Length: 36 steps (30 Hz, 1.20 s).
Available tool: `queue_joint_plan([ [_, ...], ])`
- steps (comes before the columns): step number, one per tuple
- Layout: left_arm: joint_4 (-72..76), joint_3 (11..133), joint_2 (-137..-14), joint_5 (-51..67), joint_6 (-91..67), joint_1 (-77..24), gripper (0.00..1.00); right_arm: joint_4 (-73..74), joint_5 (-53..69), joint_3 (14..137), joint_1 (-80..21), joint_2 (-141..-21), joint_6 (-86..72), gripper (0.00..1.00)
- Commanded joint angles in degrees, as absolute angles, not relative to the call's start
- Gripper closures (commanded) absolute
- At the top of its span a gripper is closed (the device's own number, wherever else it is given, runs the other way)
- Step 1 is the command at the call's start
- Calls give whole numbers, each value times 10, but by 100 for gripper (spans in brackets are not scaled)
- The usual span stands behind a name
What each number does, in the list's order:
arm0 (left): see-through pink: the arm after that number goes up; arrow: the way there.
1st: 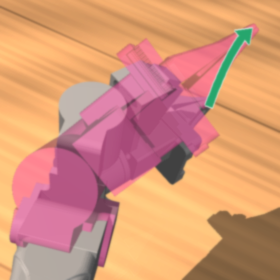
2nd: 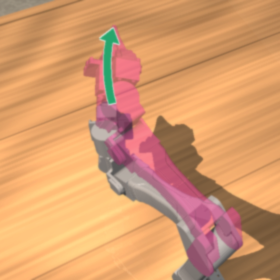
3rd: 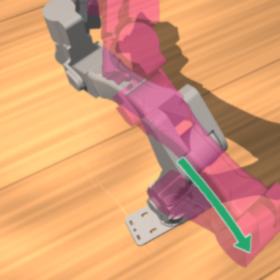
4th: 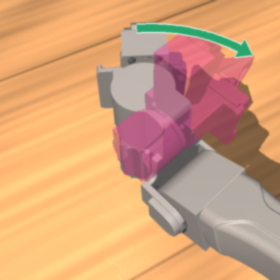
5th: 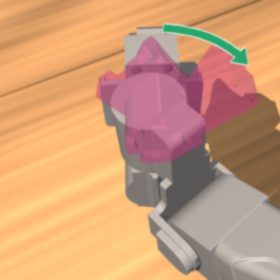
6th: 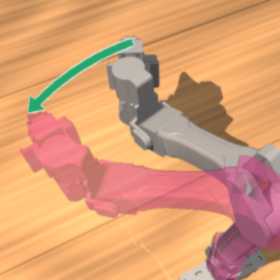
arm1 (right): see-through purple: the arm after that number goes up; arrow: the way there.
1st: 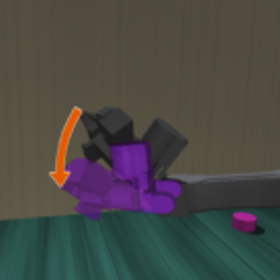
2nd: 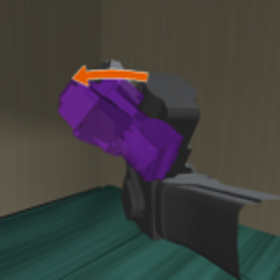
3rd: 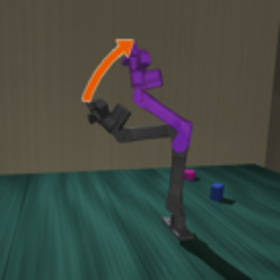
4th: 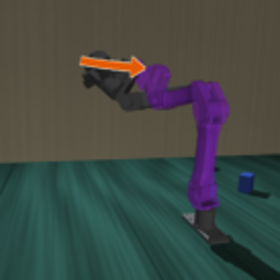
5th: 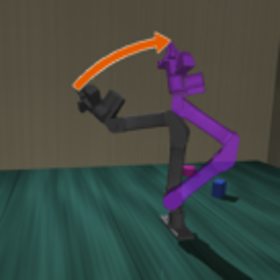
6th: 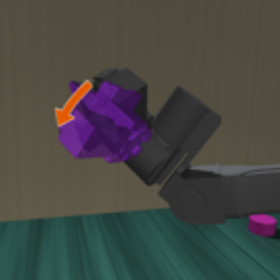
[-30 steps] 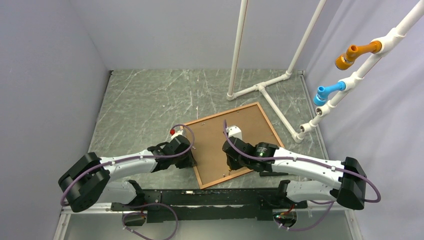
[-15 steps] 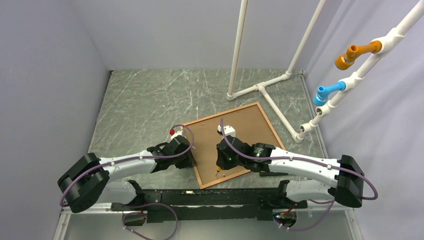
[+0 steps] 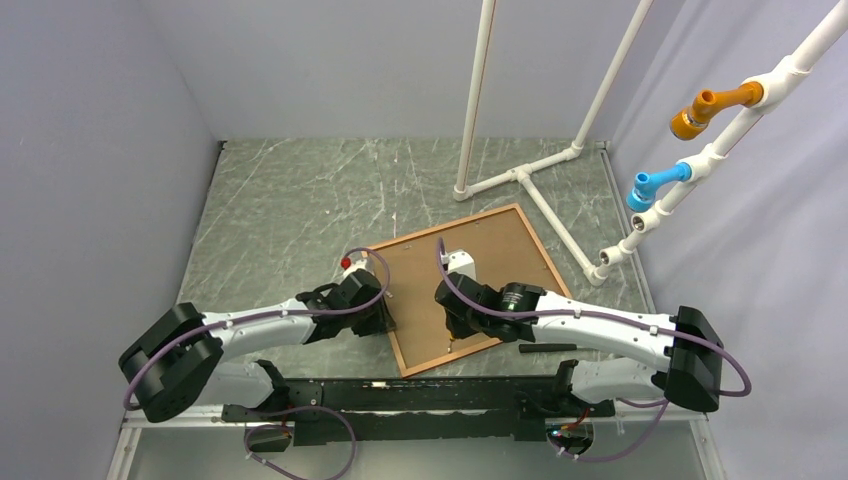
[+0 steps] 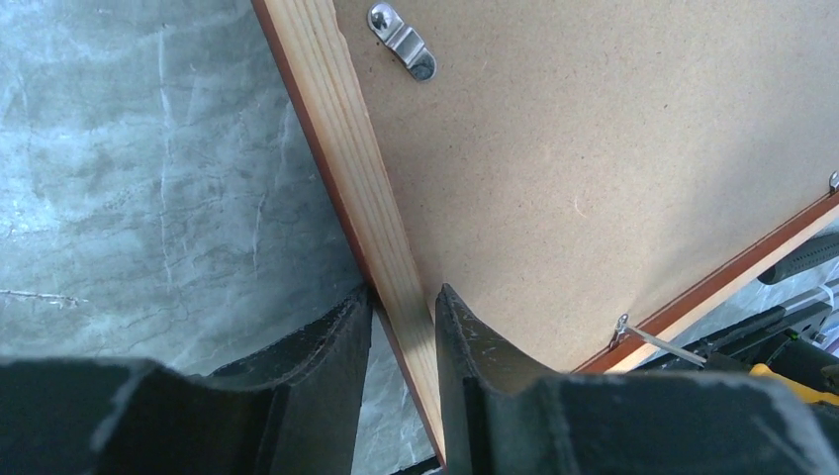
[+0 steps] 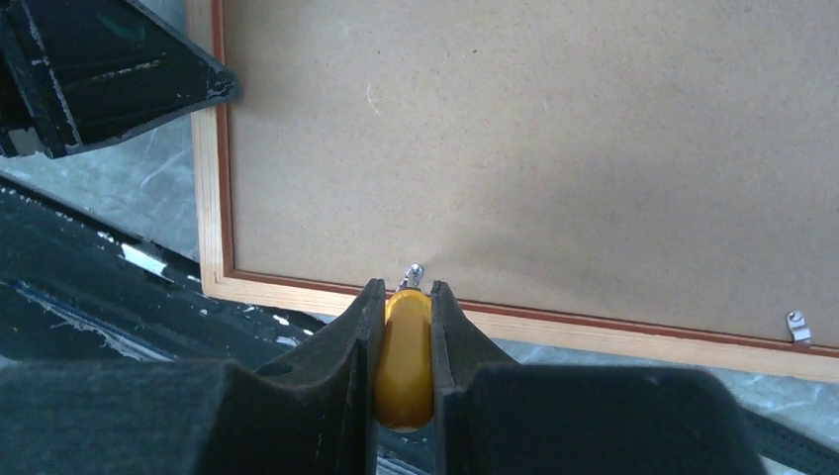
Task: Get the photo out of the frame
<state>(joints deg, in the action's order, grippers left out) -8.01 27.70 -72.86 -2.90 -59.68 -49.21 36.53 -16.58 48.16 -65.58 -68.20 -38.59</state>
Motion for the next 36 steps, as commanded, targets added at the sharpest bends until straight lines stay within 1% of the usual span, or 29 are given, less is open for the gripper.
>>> queue_joint_plan([
  [1, -129, 258, -763, -53, -584, -492, 64, 420, -226, 501, -659, -691, -389, 100],
  [16, -133, 251, -754, -59, -585, -492, 66, 442, -237, 514, -674, -707, -395, 100],
  [25, -127, 251, -759, -53, -584, -492, 66, 361, -159, 485, -689, -710, -415, 100],
  [32, -125, 248, -755, -51, -586, -492, 66, 303, -127, 483, -690, -708, -433, 100],
  [36, -124, 245, -754, -49, -586, -493, 66, 303, -132, 493, -690, -704, -439, 100],
])
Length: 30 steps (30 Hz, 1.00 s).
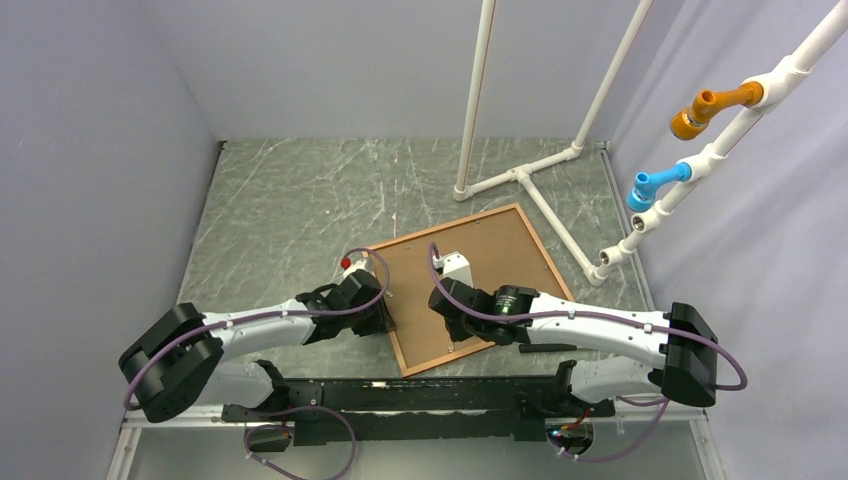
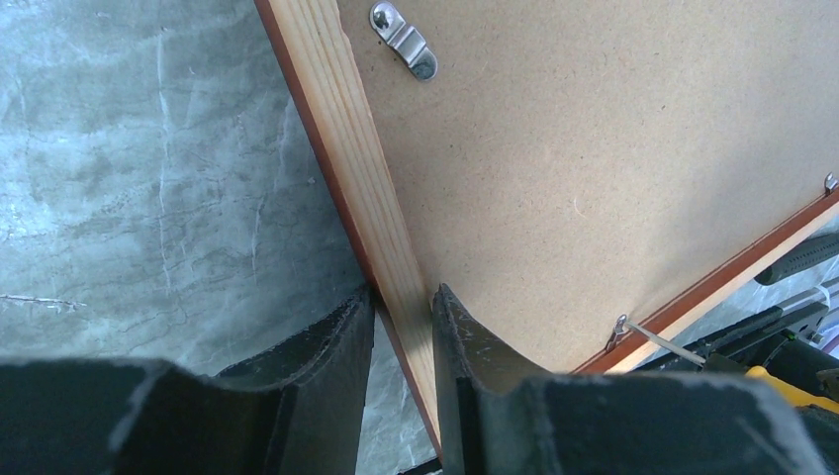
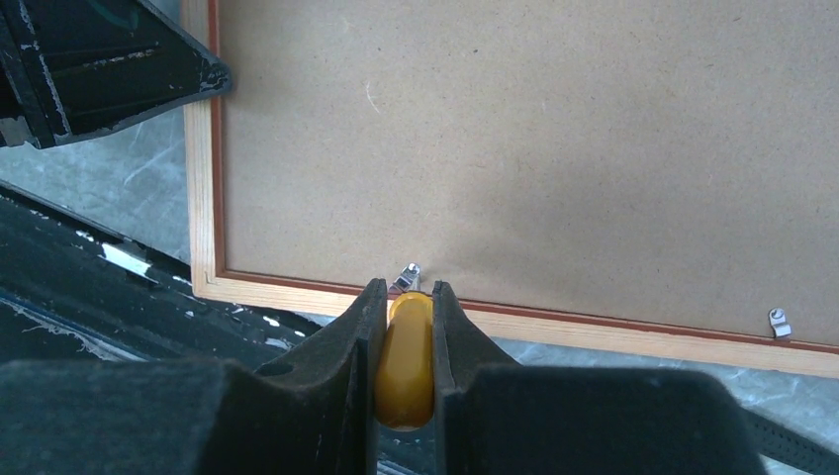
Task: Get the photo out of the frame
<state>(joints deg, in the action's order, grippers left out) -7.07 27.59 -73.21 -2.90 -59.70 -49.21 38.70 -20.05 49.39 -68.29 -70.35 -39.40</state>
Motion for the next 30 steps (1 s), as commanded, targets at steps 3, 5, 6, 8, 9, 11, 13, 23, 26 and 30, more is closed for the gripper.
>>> queue_joint_plan([
  [3, -122, 245, -753, -46, -583, -492, 63, 329, -154, 506, -690, -704, -434, 100],
  [5, -123, 244, -751, -47, -583, -493, 61, 355, -177, 515, -689, -703, -427, 100],
  [6, -123, 244, -749, -47, -582, -492, 60, 370, -187, 522, -690, -703, -423, 100],
  [8, -125, 242, -748, -50, -582, -493, 59, 387, -196, 534, -691, -701, -411, 100],
  [9, -127, 242, -749, -51, -582, -493, 58, 387, -195, 537, -693, -699, -406, 100],
  [11, -129, 243, -751, -53, -581, -493, 58, 375, -181, 541, -697, -692, -396, 100],
  [13, -131, 246, -755, -54, -579, -492, 59, 361, -166, 544, -700, -692, -389, 100],
  [23, -141, 248, -761, -56, -582, -492, 61, 385, -200, 535, -704, -743, -396, 100],
  [26, -143, 247, -764, -58, -584, -492, 61, 409, -219, 528, -703, -754, -402, 100],
  [30, -149, 247, -770, -61, -587, -493, 61, 486, -262, 543, -706, -775, -428, 100],
])
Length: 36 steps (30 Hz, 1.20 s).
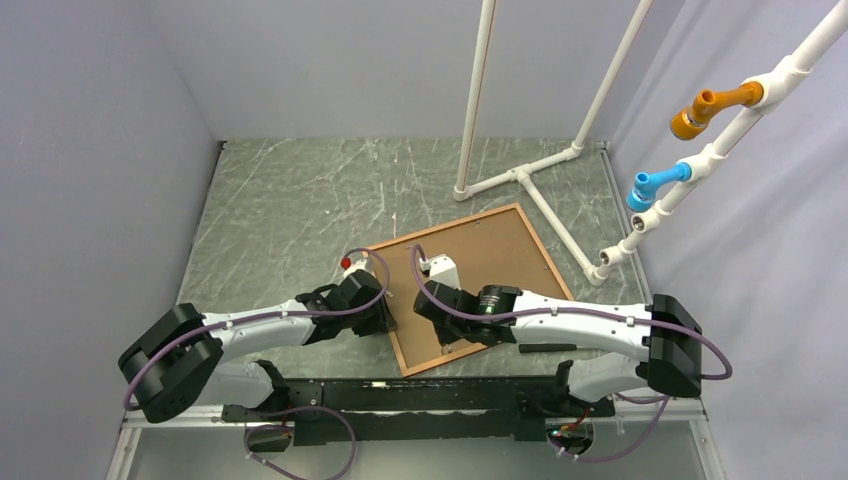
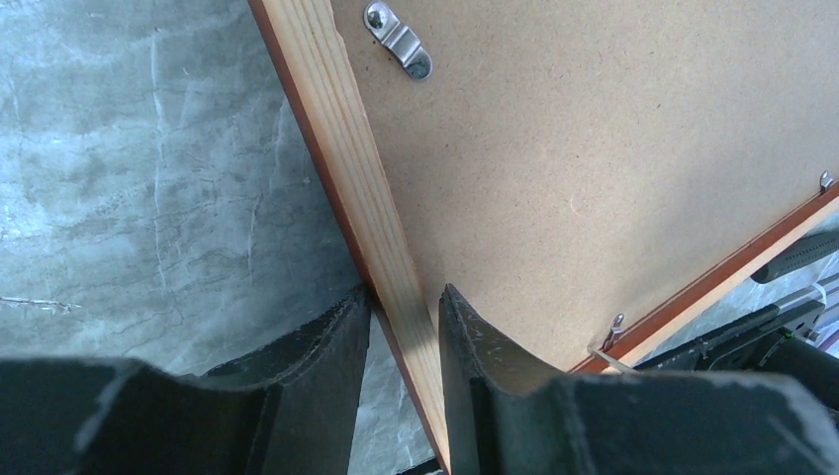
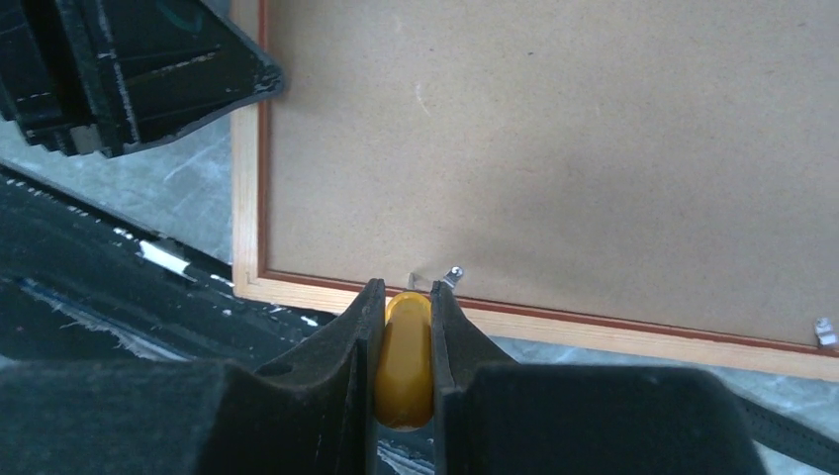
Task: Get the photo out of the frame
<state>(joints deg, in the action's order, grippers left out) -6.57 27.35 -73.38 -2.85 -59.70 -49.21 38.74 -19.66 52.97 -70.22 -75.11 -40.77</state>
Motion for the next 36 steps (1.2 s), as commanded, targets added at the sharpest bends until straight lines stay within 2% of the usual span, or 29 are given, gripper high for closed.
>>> queue_joint_plan([
  [1, -151, 248, -770, -63, -588, -493, 61, 501, -269, 547, -706, -779, -433, 100],
  [18, -171, 249, -765, -81, -584, -493, 59, 629, -352, 585, -713, -807, -479, 100],
  [24, -175, 261, -757, -74, -562, -492, 55, 603, -346, 603, -713, -772, -460, 100],
  [27, -187, 272, -709, -71, -538, -492, 47, 594, -344, 618, -715, -745, -450, 100],
  [30, -209, 288, -643, -79, -504, -481, 32, 573, -338, 622, -714, -705, -442, 100],
  [33, -207, 305, -593, -46, -450, -431, 21, 548, -334, 619, -712, -672, -435, 100],
  [36, -188, 334, -594, 9, -383, -346, 14, 526, -327, 609, -703, -655, -430, 100],
])
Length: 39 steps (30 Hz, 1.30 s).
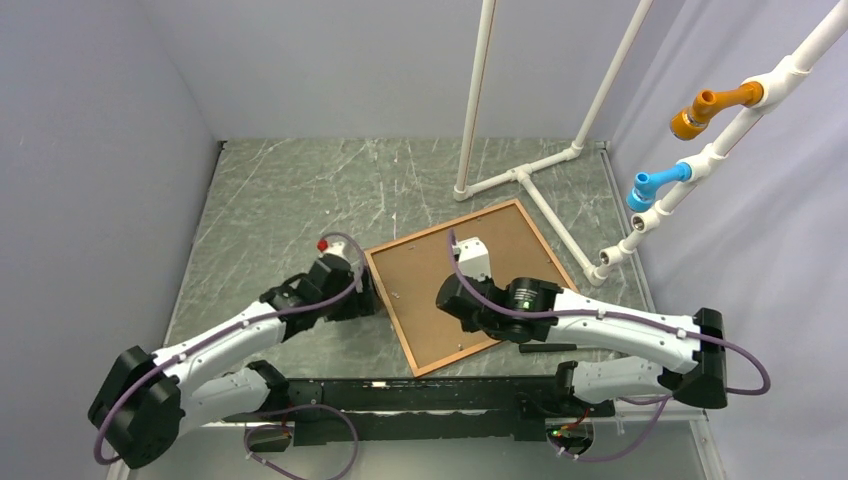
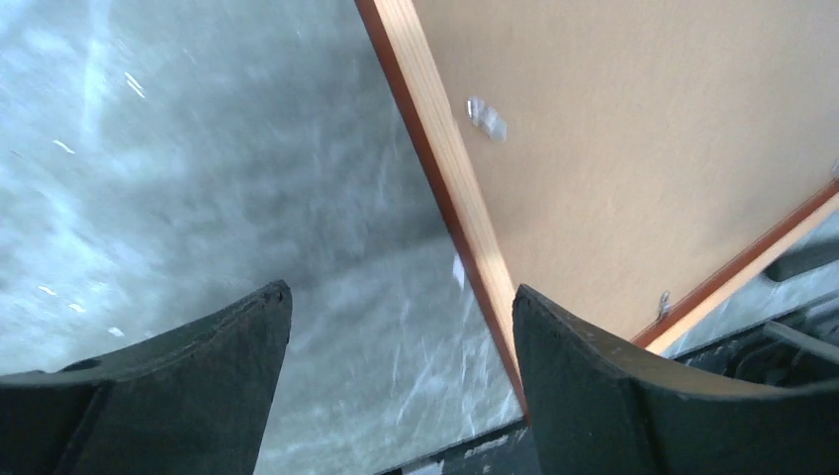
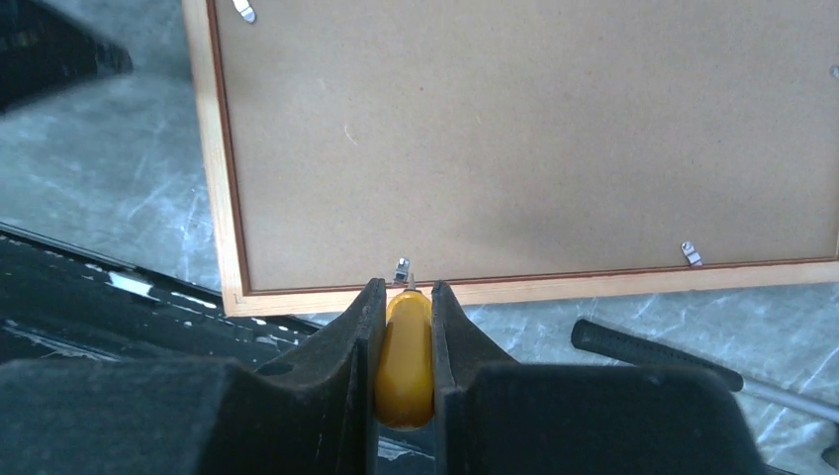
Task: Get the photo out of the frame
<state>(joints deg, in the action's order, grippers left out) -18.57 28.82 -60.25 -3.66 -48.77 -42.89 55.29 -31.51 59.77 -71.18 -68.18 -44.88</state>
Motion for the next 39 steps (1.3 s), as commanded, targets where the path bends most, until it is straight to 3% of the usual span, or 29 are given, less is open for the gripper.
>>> queue_joint_plan([
  [1, -187, 351, -610, 33, -353, -318, 14, 520, -325, 606, -701, -652, -428, 100],
  [4, -199, 430, -686, 67, -271, -266, 14, 510, -325, 602, -698, -642, -426, 100],
  [14, -300, 710, -984, 107, 13, -252, 16, 489, -310, 554, -695, -568, -427, 100],
  [21, -303, 788, -1079, 144, 75, -250, 21, 506, -325, 532, -693, -524, -433, 100],
  [27, -281, 780, -1111, 127, 64, -251, 28, 515, -337, 531, -691, -517, -438, 100],
  [32, -280, 749, -1104, 107, 52, -251, 39, 512, -343, 525, -686, -514, -437, 100],
  [39, -292, 673, -1053, 116, 12, -253, 68, 490, -339, 522, -672, -532, -421, 100],
])
